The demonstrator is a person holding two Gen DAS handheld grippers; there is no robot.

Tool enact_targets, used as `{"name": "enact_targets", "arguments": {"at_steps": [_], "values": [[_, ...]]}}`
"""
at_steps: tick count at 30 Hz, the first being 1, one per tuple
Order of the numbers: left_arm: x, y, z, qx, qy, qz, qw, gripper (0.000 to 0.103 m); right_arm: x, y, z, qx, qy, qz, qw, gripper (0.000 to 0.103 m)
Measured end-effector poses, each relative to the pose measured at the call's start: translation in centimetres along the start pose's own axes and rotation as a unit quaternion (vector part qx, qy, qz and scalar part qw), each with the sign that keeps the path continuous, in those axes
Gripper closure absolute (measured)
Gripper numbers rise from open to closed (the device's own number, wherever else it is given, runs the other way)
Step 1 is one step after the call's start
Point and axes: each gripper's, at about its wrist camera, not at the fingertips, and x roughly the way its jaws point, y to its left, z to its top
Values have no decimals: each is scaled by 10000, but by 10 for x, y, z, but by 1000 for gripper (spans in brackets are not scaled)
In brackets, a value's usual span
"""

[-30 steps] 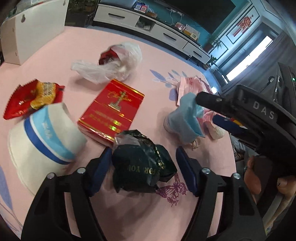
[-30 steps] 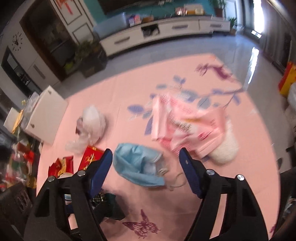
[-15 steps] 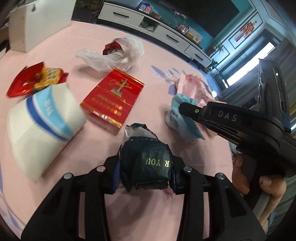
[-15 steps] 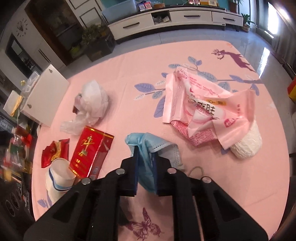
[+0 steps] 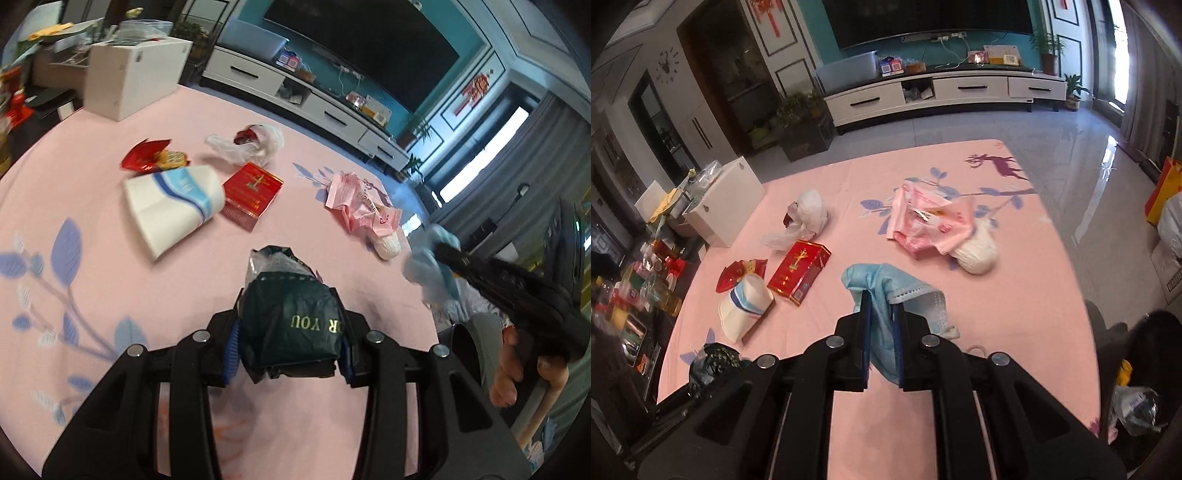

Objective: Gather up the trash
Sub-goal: 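Carry the dark green bag and blue mask to the bin and open both tools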

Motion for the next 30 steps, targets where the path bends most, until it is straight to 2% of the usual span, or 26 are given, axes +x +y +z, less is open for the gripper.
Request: {"name": "enact_targets", "arguments": {"at_steps": [3,6,10,14,17,22,25,27,30], "values": [[-9,-2,-12,13,-75,-24,10000,61,-17,-17,-24,50,-138,-190,9997,92],[-14,-7,-21,45,-142,-50,9999,61,-25,-38,-43,430,-101,-160,9989,91],[-11,-10,-33,124,-99,1,9999,61,-38,-52,-57,602,-305,-309,9972,91],[-7,-18,-39,353,-122,82,9993,61,-49,-57,-57,715,-582,-400,9949,91],[-9,-28,-45,558,-192,144,9982,60,-50,-62,-58,830,-546,-327,9945,91],[-15,-51,-55,911,-278,110,9954,60,-65,-71,-57,885,-753,-471,9921,91],[-16,-70,-58,1203,-455,306,9912,60,-75,-82,-58,981,-903,-798,9879,91],[-16,-80,-59,1280,-437,252,9905,60,-83,-89,-59,1065,-1003,-989,9843,91],[-14,-99,-60,1382,-367,107,9897,60,-96,-103,-60,1230,-1116,-1010,9809,91]]}}
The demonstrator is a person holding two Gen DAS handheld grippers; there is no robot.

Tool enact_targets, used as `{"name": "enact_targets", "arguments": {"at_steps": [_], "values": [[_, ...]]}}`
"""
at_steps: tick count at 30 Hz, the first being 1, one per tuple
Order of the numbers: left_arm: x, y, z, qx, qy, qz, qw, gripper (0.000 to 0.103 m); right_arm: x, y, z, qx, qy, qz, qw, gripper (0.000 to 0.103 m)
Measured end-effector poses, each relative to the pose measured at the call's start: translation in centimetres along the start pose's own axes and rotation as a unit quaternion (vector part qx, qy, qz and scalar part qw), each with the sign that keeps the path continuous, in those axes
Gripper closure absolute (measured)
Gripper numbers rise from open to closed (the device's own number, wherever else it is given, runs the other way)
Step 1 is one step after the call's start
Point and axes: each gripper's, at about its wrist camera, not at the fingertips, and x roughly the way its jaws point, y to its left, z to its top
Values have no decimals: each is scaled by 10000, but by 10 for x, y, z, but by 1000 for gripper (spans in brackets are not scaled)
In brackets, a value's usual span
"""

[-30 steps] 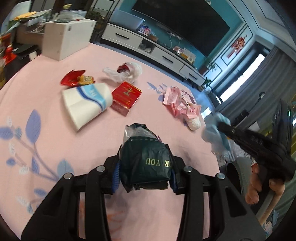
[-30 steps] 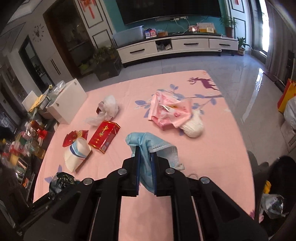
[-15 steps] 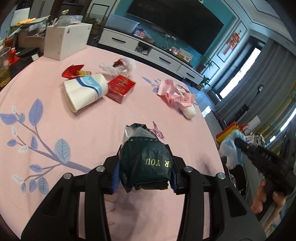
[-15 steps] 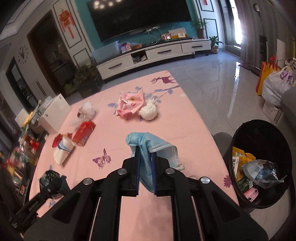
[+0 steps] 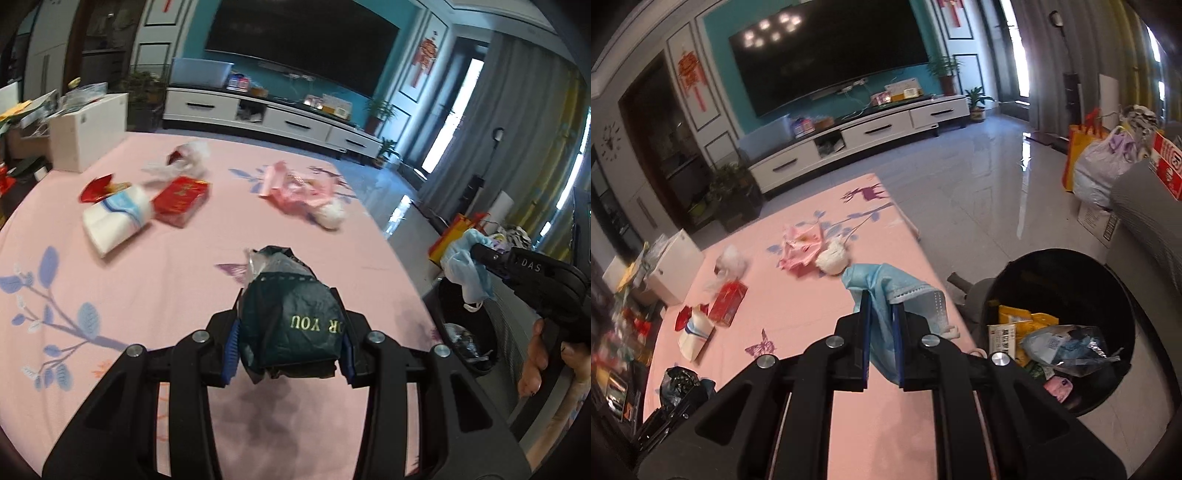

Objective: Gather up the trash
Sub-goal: 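Carry the dark green bag and blue mask to the bin and open both tools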

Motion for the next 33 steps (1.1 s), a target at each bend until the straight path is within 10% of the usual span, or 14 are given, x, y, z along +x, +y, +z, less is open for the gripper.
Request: {"name": "enact_targets", "arguments": {"at_steps": [13,33], "values": [[9,-129,11,940,-339,-788,9919,60,-47,-80,10,870,-776,-885,9892,91],[92,-253,-25,2065,401,-1347,9683,59,-26,-186,-4,2184,-174,-1122,9692,90]]}}
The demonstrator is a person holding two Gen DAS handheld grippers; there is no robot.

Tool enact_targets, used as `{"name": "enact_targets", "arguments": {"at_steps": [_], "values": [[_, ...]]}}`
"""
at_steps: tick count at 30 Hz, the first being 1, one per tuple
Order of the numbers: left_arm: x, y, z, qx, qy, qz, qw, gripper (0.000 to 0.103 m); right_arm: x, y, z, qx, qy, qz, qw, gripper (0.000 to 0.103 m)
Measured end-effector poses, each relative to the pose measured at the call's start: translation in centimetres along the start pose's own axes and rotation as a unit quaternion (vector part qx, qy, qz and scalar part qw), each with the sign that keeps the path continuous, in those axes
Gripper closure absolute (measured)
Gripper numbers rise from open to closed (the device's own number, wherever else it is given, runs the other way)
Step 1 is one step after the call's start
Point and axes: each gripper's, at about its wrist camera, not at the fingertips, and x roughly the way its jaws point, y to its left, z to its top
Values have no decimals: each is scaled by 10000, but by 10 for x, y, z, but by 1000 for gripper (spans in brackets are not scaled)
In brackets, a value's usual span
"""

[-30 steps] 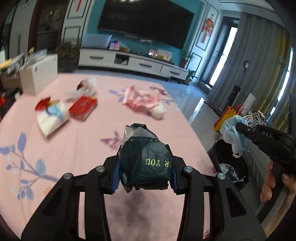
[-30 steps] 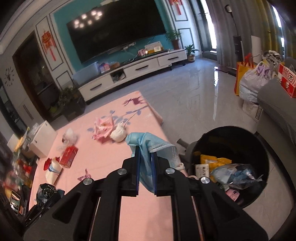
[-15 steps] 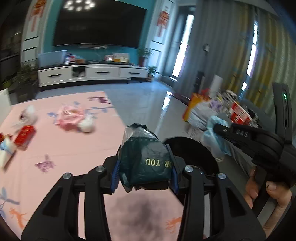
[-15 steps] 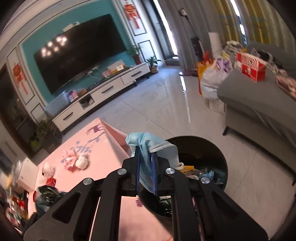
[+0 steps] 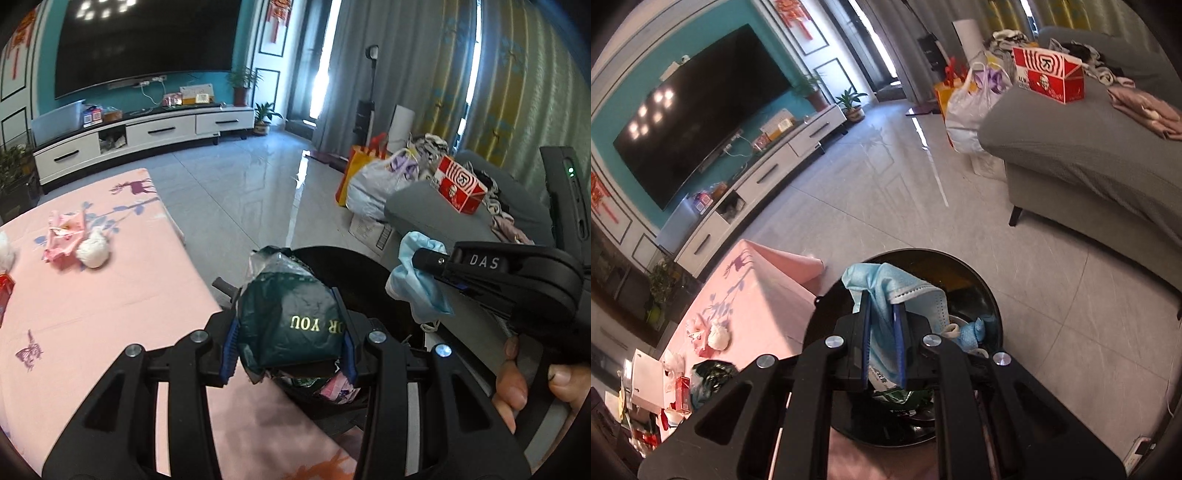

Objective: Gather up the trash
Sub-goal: 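Carry the dark green bag and blue mask to the bin and open both tools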

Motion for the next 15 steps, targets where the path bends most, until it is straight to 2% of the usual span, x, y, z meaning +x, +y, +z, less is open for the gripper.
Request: {"name": "enact_targets", "arguments": {"at_steps": [5,11,14,15], "values": [[23,-11,-2,109,157,-22,9998,59,7,-8,3,107,85,-41,9999,90],[42,-12,-2,38,405,-230,9989,58,13,-8,4,86,217,-49,9997,90],[46,-12,-2,-20,482,-279,9984,55,13,-7,4,78,254,2,9996,85],[46,-12,-2,-23,500,-298,9983,53,12,-7,4,93,252,26,9996,80]]}}
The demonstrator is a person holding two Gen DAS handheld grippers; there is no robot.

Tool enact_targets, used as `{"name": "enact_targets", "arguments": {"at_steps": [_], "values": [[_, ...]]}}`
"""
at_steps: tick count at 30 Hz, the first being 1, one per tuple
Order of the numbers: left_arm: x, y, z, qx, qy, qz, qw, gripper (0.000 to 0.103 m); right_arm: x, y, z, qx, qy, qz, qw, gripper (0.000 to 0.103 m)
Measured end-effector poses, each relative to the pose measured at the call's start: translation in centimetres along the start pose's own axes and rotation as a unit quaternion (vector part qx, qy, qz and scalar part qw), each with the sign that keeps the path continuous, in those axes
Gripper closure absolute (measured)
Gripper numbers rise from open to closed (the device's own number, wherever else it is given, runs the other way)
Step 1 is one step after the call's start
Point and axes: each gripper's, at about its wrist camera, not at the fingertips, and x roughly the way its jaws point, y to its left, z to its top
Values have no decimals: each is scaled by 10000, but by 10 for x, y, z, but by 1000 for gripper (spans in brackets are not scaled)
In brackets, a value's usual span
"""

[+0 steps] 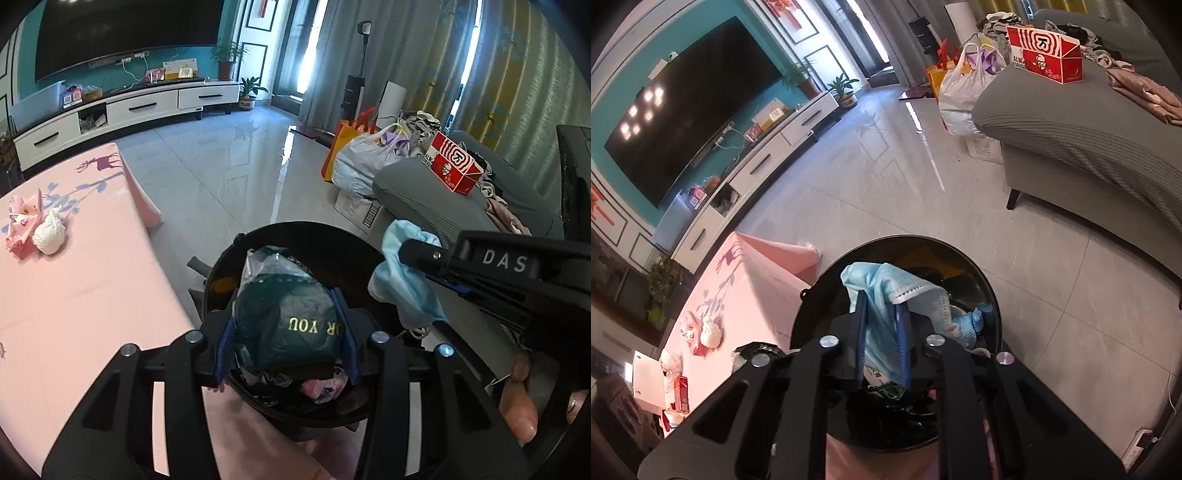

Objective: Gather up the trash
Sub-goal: 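Carry the dark green bag and blue mask to the bin and open both tools, then move both tools back over the table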

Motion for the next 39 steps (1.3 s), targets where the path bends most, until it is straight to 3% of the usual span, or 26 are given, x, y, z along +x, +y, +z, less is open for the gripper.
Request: {"name": "enact_targets", "arguments": {"at_steps": [9,14,19,27,31,35,37,39], "values": [[-13,7,2,-137,-157,-46,9998,13,-12,-5,3,210,-258,113,9994,46],[-27,21,5,-274,-229,63,9993,10,-10,3,2,92,-171,201,9996,39],[-44,49,7,-569,-310,165,9978,7,-12,18,0,-34,-31,867,9962,32],[-91,122,9,-1228,-473,494,9901,4,-1,57,-11,-585,173,738,9954,24],[-128,185,7,-1649,-638,1058,9785,3,6,87,-25,-1003,283,595,9928,12],[-162,253,9,-2039,-768,1613,9626,3,15,132,-35,-1356,554,710,9867,9],[-176,287,14,-2165,-776,1842,9556,3,18,162,-38,-1530,758,960,9806,8],[-191,328,21,-2451,-794,1978,9458,3,20,198,-38,-1700,927,1466,9701,7]]}}
